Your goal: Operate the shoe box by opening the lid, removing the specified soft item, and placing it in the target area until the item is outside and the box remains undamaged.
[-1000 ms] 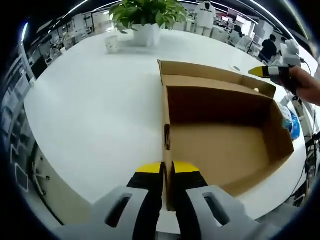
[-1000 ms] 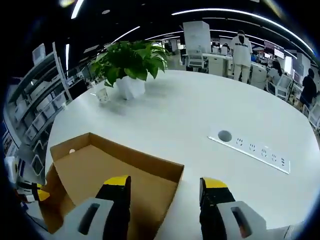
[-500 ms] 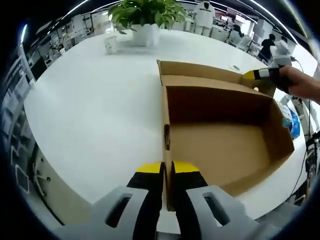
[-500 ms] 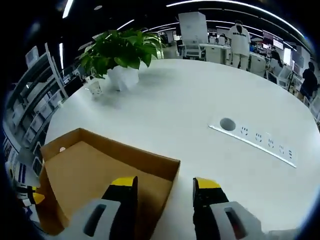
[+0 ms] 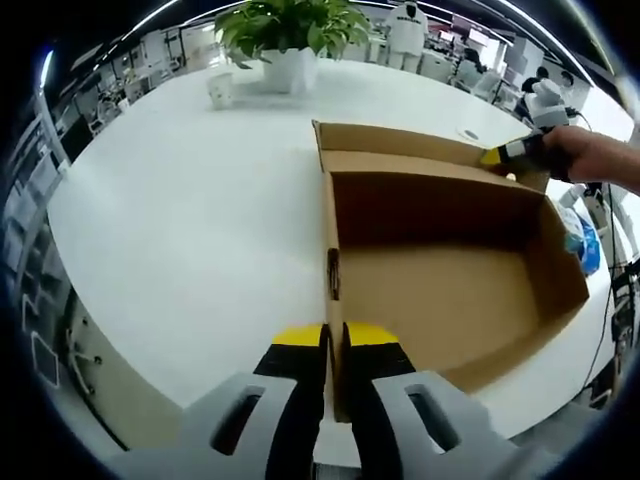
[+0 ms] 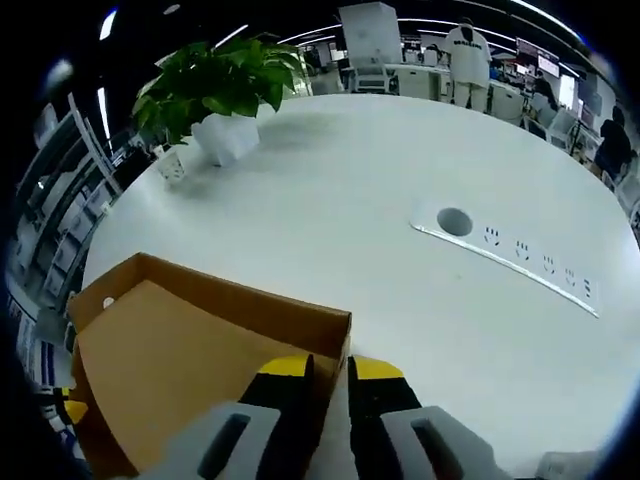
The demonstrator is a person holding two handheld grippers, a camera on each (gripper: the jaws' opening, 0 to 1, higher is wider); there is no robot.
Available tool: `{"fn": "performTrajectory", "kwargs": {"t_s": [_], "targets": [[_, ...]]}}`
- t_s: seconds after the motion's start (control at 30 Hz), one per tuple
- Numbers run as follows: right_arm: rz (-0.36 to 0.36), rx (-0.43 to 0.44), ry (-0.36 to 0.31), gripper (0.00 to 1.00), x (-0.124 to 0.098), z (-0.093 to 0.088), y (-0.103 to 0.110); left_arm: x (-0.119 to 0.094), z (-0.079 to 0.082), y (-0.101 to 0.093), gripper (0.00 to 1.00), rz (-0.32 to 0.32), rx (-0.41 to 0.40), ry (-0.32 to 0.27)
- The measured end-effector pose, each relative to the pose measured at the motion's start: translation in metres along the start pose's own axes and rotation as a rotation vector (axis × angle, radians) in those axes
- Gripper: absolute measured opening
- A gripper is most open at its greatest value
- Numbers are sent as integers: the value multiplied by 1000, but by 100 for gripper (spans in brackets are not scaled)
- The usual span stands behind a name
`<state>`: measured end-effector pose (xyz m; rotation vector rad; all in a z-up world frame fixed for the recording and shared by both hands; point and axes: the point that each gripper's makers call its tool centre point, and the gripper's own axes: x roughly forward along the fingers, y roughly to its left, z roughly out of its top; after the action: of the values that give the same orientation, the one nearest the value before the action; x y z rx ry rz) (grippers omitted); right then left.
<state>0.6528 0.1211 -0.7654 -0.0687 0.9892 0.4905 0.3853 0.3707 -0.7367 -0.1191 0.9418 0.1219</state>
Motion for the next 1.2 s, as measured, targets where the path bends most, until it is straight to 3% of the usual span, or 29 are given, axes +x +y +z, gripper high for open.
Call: {"fn": "performTrajectory", "kwargs": {"t_s": [0.5, 1.2], "targets": [[-34, -46, -28, 2, -20, 16, -1, 1, 0, 0, 4, 6, 6, 1], [-34, -57, -136, 0, -56, 42, 1, 0, -1, 0, 4, 20, 10, 5]]}}
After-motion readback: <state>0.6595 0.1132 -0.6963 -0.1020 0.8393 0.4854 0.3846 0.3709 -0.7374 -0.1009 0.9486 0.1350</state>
